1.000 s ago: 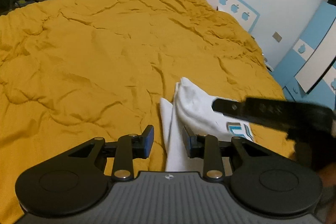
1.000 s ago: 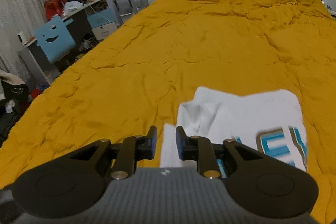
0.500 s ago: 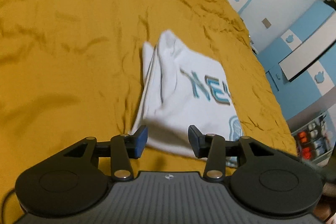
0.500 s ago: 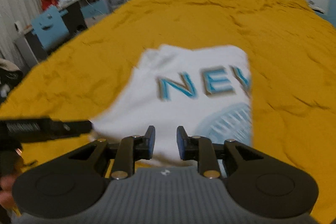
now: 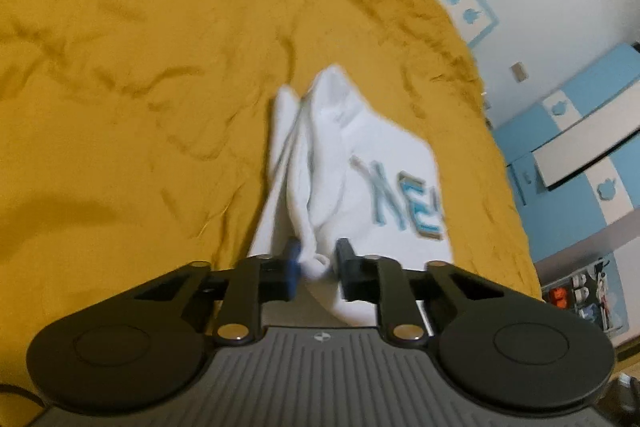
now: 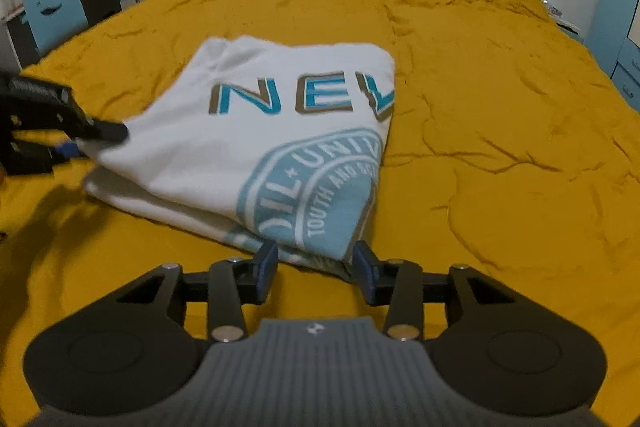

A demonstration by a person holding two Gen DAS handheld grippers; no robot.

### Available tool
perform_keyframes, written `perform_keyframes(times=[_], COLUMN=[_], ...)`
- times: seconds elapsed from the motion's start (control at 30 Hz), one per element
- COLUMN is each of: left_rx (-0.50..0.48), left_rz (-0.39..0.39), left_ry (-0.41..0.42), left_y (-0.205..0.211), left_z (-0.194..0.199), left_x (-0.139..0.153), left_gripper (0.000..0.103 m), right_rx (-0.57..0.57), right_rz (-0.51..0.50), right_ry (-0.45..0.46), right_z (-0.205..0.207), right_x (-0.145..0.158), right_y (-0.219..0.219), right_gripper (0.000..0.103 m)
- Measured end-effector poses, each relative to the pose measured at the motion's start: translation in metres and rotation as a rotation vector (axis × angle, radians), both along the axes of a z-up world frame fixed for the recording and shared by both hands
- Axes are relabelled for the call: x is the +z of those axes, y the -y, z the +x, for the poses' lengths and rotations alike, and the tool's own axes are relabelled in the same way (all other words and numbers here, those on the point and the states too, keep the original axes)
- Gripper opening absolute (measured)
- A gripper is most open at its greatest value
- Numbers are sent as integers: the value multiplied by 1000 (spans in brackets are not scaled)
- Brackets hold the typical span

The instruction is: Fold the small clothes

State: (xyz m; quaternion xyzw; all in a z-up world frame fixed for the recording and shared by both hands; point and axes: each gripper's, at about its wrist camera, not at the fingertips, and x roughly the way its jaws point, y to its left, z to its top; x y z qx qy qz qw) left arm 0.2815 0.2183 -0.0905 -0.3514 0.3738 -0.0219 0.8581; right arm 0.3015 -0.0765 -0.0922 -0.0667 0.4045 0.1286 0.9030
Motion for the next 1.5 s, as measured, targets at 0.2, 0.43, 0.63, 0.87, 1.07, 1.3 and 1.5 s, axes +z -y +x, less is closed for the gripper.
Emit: perform_keyframes(times=[0.2,0.43,0.63,0.87,1.07,1.3,1.5], left_rx=[-25,-10,-17,-63,-65,-28,140], left_rz=[64,151,224,331,363,466,440], left_ry=[86,1,-65,-72,-75,-37,67], left_y=[14,15,21,35,34,34,24], left_z=[-7,-7,-15,-18,-26,-46,-50], left_x=[34,15,-22,-34,-24,4,31], left_gripper=[14,13,13,15,23,44,98], right_rx=[3,-59,-32,-43,-55,-44,-48], right_rz=[-32,27,44,90,118,150,175], right_ry=[14,11,-7,-83,-106,-99,-38], right_z=[7,11,6,13,16,6,1], right_x=[-13,-6,-14,-44,-46,-30,-7], right_y=[-4,21,25,33,43,50,55], right_gripper=[44,0,0,0,0,0,2])
